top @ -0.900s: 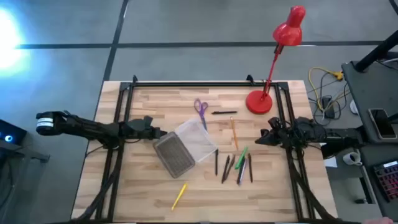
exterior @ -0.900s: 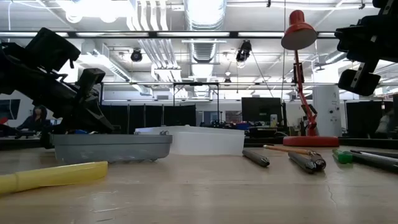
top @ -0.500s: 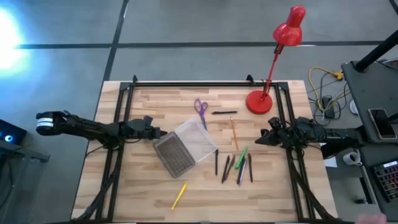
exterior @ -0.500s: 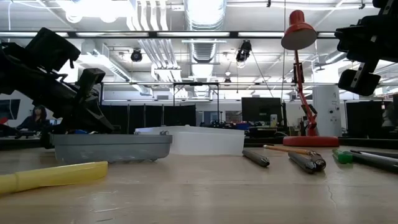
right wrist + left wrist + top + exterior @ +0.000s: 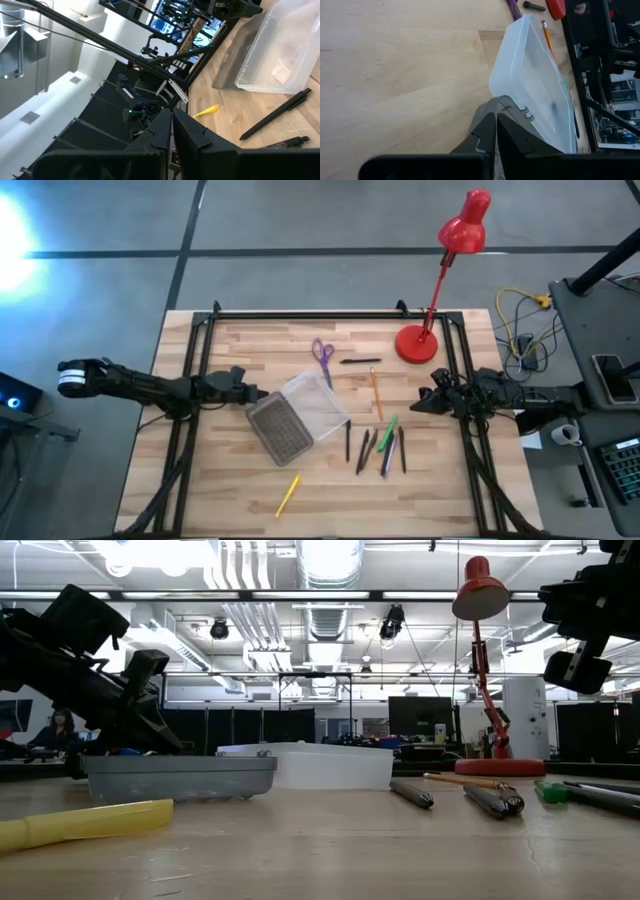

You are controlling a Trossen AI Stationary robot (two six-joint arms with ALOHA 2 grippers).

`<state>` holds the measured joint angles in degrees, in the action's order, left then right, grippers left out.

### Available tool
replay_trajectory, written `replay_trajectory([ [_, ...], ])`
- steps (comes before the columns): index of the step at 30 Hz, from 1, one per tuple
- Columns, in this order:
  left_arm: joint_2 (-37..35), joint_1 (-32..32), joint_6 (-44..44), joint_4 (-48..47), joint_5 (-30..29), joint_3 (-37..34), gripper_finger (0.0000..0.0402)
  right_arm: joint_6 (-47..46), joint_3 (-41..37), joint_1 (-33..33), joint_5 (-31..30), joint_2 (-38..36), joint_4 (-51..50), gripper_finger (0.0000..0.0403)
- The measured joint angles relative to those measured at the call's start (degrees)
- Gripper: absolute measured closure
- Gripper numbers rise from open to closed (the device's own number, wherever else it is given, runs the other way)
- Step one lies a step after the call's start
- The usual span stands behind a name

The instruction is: Pick & place school supplies into a supply box

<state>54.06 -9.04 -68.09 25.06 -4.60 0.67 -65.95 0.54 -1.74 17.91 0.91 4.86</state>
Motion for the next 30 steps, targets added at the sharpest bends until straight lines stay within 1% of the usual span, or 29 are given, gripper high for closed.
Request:
replay_trajectory([
  [11,-0.02,0.00,0.02,-0.02,0.00,0.00,0.0401,0.10,0.02,0.00,-0.17,0.00,0.00,0.0390],
  [12,-0.02,0.00,0.00,0.00,0.00,0.00,0.0401,0.64,0.01,0.00,-1.93,0.00,0.02,0.0390],
  [15,0.00,0.00,0.01,-0.01,0.00,0.00,0.0401,4.62,0.00,-0.04,-13.69,0.07,0.00,0.0390],
  [19,-0.02,0.00,0.01,-0.01,0.00,0.00,0.0401,3.72,0.04,-0.06,-25.57,0.58,0.74,0.0390],
  [21,-0.02,0.00,0.00,0.00,0.00,0.00,0.0401,0.27,0.00,-0.09,-27.19,1.69,1.64,0.0390],
  [24,0.00,0.00,0.01,-0.02,0.00,0.00,0.0401,0.37,0.00,-0.04,-27.25,5.47,6.57,0.0390],
  [27,0.00,0.00,0.01,-0.02,0.00,0.00,0.0401,3.81,0.00,-0.03,-27.98,11.47,14.94,0.0390],
  [30,0.00,0.00,0.02,-0.02,0.00,0.00,0.0401,8.95,0.04,-0.04,-31.26,18.61,24.07,0.0390],
])
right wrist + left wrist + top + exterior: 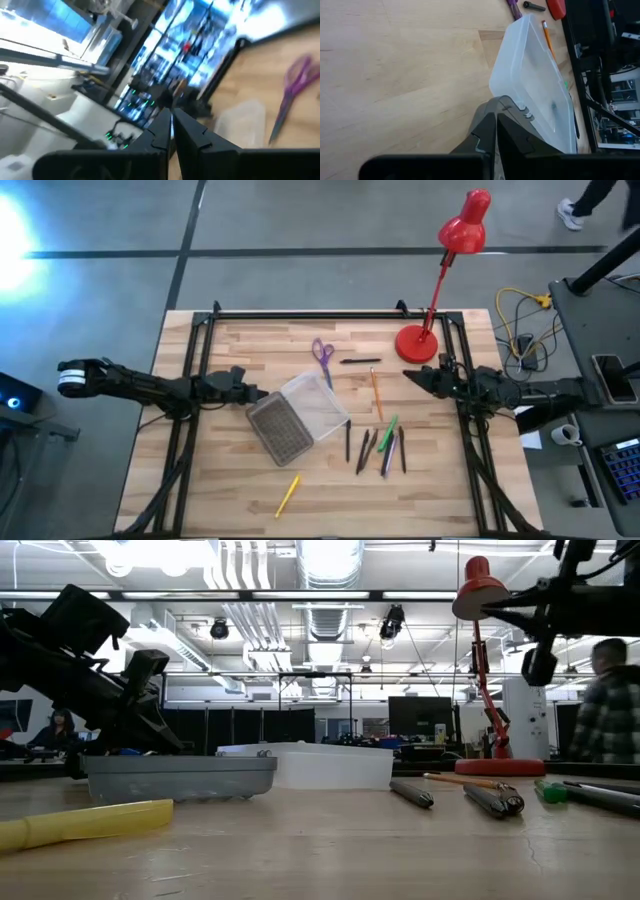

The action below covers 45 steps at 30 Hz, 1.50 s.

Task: Pick & place school supplies into a supply box
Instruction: Put the purple scissors into the gray supply box

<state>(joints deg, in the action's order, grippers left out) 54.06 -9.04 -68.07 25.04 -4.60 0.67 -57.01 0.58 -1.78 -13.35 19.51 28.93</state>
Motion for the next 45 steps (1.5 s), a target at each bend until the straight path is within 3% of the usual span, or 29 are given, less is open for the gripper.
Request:
replay_trajectory([
  [5,-0.02,-0.02,-1.80,0.44,-0.51,0.08,0.0401,1.72,0.00,0.00,-11.72,10.89,10.38,0.0390],
  [9,-0.02,-0.02,-8.37,0.48,-0.61,1.08,0.0401,2.36,0.00,0.00,-13.75,17.24,13.35,0.0390],
  [17,-0.32,-0.02,-3.96,3.84,-0.25,1.25,0.0401,-7.47,0.79,0.00,-24.02,22.04,17.39,0.0390],
  [24,-1.06,0.00,-2.72,16.77,1.29,1.25,0.0401,-1.13,6.27,0.00,-24.30,23.33,17.05,0.0390],
  [28,-1.29,-0.38,0.05,19.44,-1.10,2.14,0.0401,1.09,10.20,-0.23,-24.25,25.41,14.20,0.0390],
  [30,-1.19,-0.39,0.04,19.32,-2.90,3.39,0.0401,2.18,12.77,-1.24,-21.72,27.01,8.41,0.0390],
  [33,-0.96,-0.39,1.73,19.15,-3.26,6.58,0.0401,-3.42,19.42,-4.35,-14.09,30.58,-8.40,0.0386],
  [37,-0.96,-0.33,9.25,7.72,-3.26,14.51,0.0382,-2.39,29.76,-8.85,-5.60,39.28,-27.89,0.0353],
  [41,-0.94,-0.33,17.14,-18.36,-3.21,26.36,0.0337,4.65,39.71,-12.88,-0.47,49.25,-32.22,0.0303],
  [45,-0.96,-0.33,24.22,-41.85,-3.25,37.29,0.0305,5.07,49.74,-16.85,5.84,60.58,-35.98,0.0257],
])
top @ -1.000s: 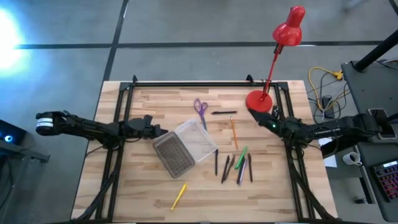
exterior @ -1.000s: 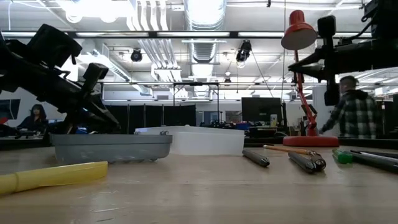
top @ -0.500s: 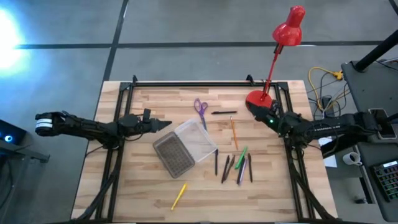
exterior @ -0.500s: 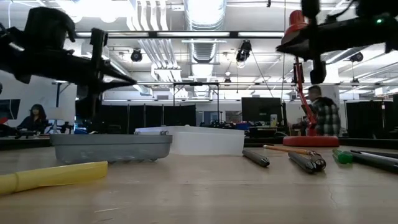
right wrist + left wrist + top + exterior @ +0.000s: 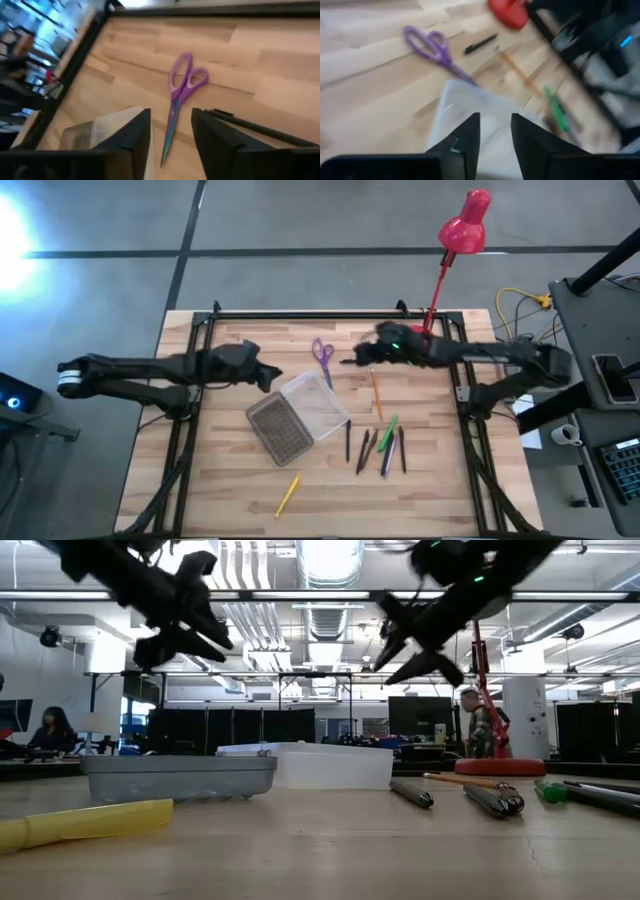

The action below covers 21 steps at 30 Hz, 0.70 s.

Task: Pick & place school supplies into a supply box
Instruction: Put the purple scissors into the gray supply box

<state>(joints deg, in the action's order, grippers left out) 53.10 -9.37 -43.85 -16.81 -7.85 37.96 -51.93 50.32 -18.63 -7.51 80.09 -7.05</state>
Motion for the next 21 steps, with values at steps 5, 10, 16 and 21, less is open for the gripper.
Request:
replay_trajectory([
  [5,-2.23,0.07,6.59,-9.89,0.00,6.19,0.0300,-1.54,12.65,-1.99,5.70,15.12,-10.44,0.0228],
  [10,-7.98,0.07,7.78,-10.28,0.18,4.39,0.0300,-1.55,24.26,-1.73,5.53,27.31,-21.61,0.0223],
  [16,-14.65,0.07,6.73,-10.03,0.24,-1.01,0.0300,-2.27,34.37,-2.17,4.46,34.35,-24.48,0.0223],
  [21,-18.09,0.07,6.71,-9.83,0.24,-4.32,0.0300,-2.35,41.54,-2.49,3.42,38.32,-26.27,0.0229],
])
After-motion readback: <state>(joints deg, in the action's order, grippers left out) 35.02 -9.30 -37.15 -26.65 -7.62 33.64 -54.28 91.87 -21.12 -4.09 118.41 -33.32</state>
